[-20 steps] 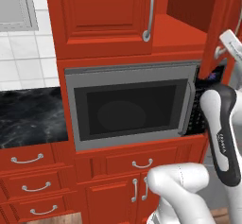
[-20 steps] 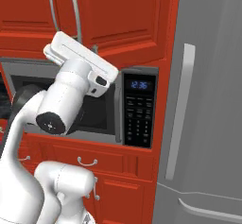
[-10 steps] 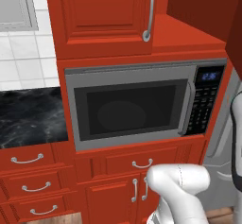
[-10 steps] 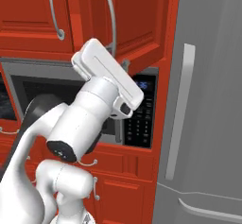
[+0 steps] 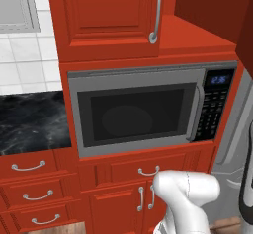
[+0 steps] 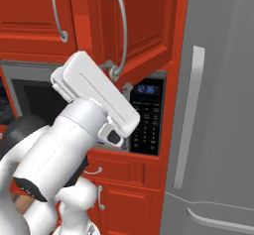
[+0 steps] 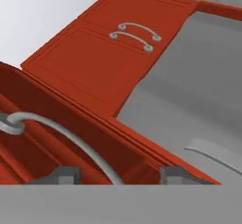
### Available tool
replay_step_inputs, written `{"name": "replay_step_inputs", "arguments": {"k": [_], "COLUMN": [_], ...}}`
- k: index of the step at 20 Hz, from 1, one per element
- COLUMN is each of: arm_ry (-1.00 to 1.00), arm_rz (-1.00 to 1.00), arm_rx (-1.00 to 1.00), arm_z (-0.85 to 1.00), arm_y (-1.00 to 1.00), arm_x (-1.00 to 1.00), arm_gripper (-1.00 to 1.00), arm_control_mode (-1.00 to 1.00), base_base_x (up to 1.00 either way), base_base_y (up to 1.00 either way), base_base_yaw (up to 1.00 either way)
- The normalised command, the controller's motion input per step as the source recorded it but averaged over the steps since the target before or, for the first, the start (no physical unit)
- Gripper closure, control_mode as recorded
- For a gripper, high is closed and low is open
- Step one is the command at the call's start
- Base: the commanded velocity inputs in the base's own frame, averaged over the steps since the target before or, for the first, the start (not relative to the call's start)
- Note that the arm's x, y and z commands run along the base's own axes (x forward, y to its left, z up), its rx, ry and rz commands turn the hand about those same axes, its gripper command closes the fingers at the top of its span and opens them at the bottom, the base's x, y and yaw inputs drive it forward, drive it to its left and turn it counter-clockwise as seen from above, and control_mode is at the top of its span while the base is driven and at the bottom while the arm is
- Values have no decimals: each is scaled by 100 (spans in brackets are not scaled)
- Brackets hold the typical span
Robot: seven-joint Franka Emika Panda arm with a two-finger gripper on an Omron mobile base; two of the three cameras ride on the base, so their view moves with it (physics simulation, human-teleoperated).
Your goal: Open the cabinet. Pick the bowls from the counter and place them in the cabinet. Then close the cabinet.
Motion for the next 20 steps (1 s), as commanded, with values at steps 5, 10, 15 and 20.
{"name": "replay_step_inputs", "arguments": {"k": [5,10,15,20], "arm_ry": [-17,0,19,15], "arm_rz": [-6,0,-7,-24], "arm_rx": [-9,-29,-5,-13], "arm_z": [25,1,0,0], "arm_y": [32,100,92,66], "arm_x": [-100,-17,30,47], "arm_gripper": [-100,-100,-100,-100], "arm_control_mode": [-100,-100,-100,-100], "base_base_x": [0,0,0,0], "base_base_y": [0,0,0,0], "base_base_yaw": [0,0,0,0]}}
